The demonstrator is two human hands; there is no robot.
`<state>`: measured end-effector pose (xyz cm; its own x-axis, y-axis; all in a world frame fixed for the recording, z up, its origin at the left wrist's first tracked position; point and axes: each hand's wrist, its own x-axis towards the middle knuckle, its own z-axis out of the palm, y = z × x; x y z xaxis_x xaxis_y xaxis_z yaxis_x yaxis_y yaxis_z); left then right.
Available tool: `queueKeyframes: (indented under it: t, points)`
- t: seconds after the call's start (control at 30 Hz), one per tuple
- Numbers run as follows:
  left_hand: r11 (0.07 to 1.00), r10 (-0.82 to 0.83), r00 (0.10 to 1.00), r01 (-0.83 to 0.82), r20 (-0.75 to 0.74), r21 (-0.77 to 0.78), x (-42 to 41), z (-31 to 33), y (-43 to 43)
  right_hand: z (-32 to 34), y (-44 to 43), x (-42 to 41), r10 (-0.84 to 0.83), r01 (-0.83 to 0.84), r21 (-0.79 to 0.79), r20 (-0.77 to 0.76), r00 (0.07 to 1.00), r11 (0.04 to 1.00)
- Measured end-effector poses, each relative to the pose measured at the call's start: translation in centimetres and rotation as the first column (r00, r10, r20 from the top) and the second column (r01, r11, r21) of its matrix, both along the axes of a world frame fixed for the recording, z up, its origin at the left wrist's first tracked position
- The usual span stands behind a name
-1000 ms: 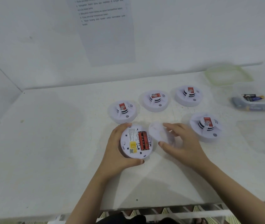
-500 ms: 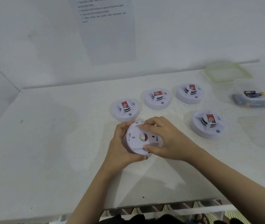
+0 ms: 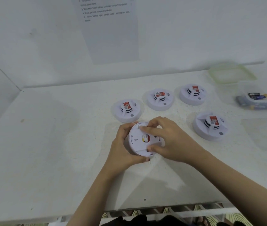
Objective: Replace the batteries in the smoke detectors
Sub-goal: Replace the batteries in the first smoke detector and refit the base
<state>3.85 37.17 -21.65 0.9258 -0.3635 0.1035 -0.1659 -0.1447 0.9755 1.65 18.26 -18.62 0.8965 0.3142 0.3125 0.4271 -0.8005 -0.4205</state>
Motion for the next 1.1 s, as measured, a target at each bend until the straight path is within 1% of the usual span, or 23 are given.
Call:
queueKeyframes:
  t: [0.1, 0.27, 0.4, 0.67, 0.8, 0.87, 1.0, 1.07, 1.1]
  points:
    - [1.0, -0.008, 1.0, 0.008, 0.027, 0.018, 0.0, 0.2, -0.1, 0.0, 0.1, 0.0, -0.021, 0.021, 0.014, -0.029, 0.999, 1.0]
    - [1.0, -0.009, 0.999, 0.008, 0.045, 0.029, 0.0, 0.3, 0.0, 0.3, -0.1, 0.5, 0.029, -0.029, -0.004, -0.099, 0.995, 1.0]
    - [1.0, 0.009, 0.999, -0.01, 0.047, 0.015, -0.1, 0.2, -0.1, 0.4, -0.2, 0.4, 0.052, -0.054, -0.061, -0.025, 0.998, 0.997]
    - [0.999, 0.045, 0.998, -0.046, 0.049, 0.018, -0.2, 0.1, -0.1, 0.4, 0.2, 0.3, 0.025, -0.025, -0.001, 0.042, 0.999, 1.0]
    - [0.998, 0.062, 0.997, -0.064, 0.056, 0.031, -0.2, 0.1, -0.3, 0.0, 0.3, 0.2, -0.021, 0.018, 0.109, 0.027, 0.999, 0.994]
    - [0.997, 0.066, 0.997, -0.068, 0.049, 0.041, -0.2, 0.0, -0.4, -0.2, 0.5, 0.1, -0.055, 0.05, 0.136, 0.029, 0.998, 0.989]
    - [0.993, 0.08, 0.995, -0.085, 0.065, 0.077, -0.4, 0.0, -0.4, -0.6, 0.9, -0.3, -0.116, 0.108, 0.124, 0.063, 0.991, 0.986]
    - [0.993, 0.077, 0.995, -0.083, 0.068, 0.088, -0.4, -0.1, -0.4, -0.7, 0.8, -0.3, -0.105, 0.097, 0.129, 0.05, 0.993, 0.987]
    - [0.992, 0.076, 0.995, -0.082, 0.067, 0.091, -0.4, -0.1, -0.3, -0.7, 0.6, -0.2, -0.082, 0.078, 0.155, 0.02, 0.996, 0.985]
